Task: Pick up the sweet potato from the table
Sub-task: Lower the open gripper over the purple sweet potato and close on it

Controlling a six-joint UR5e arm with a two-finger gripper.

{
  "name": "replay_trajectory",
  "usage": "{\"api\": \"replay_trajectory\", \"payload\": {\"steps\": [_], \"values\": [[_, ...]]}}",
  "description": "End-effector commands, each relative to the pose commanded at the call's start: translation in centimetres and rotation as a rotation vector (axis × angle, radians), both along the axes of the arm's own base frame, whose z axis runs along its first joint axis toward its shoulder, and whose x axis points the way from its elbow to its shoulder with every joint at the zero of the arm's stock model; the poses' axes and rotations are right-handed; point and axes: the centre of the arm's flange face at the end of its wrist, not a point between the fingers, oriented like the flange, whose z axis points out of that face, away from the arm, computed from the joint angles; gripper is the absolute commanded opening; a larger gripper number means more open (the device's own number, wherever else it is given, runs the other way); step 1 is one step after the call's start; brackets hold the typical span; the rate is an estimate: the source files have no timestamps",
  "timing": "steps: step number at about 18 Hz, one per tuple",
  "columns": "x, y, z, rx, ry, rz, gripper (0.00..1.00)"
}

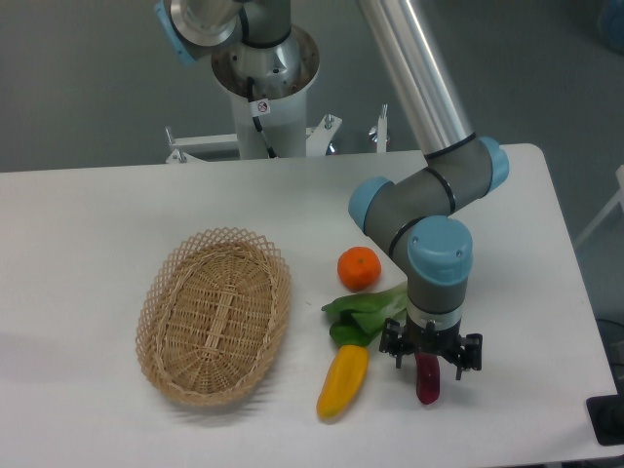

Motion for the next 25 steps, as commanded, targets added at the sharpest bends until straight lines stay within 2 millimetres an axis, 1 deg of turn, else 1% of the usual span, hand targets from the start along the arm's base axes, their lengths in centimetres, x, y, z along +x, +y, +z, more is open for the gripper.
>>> {"api": "replay_trajectory", "payload": {"steps": [6,7,8,10,12,13,17,20,22,23,25], "values": [[-0.2,0.0,-1.6,-0.015,-0.003,0.003,1.00],[-0.3,0.1,-1.4,-0.009,0.008,0.003,1.00],[-0.4,0.1,-0.9,-0.004,0.016,0.002,0.90],[-0.5,0.2,-0.8,-0.002,0.018,-0.003,0.64],[-0.5,0.2,-0.7,-0.002,0.020,-0.007,0.48],[-0.5,0.2,-0.6,-0.001,0.024,-0.012,0.43],[-0.5,0.2,-0.1,0.001,0.030,-0.016,0.32],[-0.6,0.1,0.9,0.009,0.041,-0.019,0.32],[-0.2,-0.2,2.1,0.005,0.056,-0.043,0.34],[0.2,-0.3,3.3,0.010,0.070,-0.051,0.35],[0.9,-0.7,6.9,0.034,0.100,-0.055,0.35]]}}
